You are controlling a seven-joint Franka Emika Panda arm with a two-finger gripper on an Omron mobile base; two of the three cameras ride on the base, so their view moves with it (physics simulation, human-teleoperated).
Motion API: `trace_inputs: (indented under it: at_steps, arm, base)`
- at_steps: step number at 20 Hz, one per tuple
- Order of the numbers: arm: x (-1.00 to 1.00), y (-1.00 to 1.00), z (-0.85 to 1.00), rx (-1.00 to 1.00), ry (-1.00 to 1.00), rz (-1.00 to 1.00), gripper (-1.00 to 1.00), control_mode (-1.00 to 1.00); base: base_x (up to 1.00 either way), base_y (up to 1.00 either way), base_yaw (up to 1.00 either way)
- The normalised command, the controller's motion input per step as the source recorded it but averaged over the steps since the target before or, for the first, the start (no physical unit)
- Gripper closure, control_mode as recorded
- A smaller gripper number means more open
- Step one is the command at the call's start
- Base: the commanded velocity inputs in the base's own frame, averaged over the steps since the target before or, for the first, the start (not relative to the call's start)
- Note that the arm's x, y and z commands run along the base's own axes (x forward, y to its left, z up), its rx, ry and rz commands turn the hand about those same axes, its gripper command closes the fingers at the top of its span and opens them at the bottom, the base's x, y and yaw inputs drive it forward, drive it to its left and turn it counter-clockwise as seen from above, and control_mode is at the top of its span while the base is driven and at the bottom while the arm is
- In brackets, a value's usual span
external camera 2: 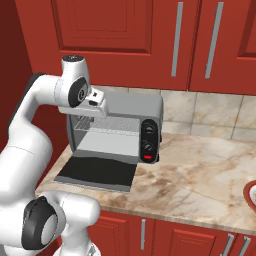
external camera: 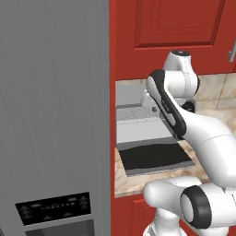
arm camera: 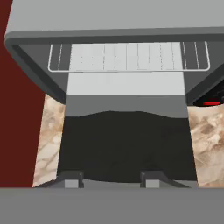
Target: Pick up the bagel from the plate, place it on the toaster oven rack, close the door, and set the timer.
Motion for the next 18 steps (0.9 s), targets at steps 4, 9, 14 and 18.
trace_inputs:
  at_steps: [4, 9, 14, 18]
  arm:
    - [-0.12, 0.0, -0.03, 0.0, -0.01, 0.0, -1.0, -1.0]
    - [-0.16, -0.12, -0.19, 0.0, -0.1, 0.0, -1.0, -1.0]
    - [-0.02, -0.3, -0.3, 0.0, -0.1, 0.0, -1.0, -1.0]
    - [0.05, -0.26, -0.35, 0.0, -0.02, 0.0, -1.0, -1.0]
  base:
    - [0.0, 0.0, 0.0]
    - [0.0, 0.0, 0.0]
    - [0.0, 0.0, 0.0]
    - [0.0, 0.0, 0.0]
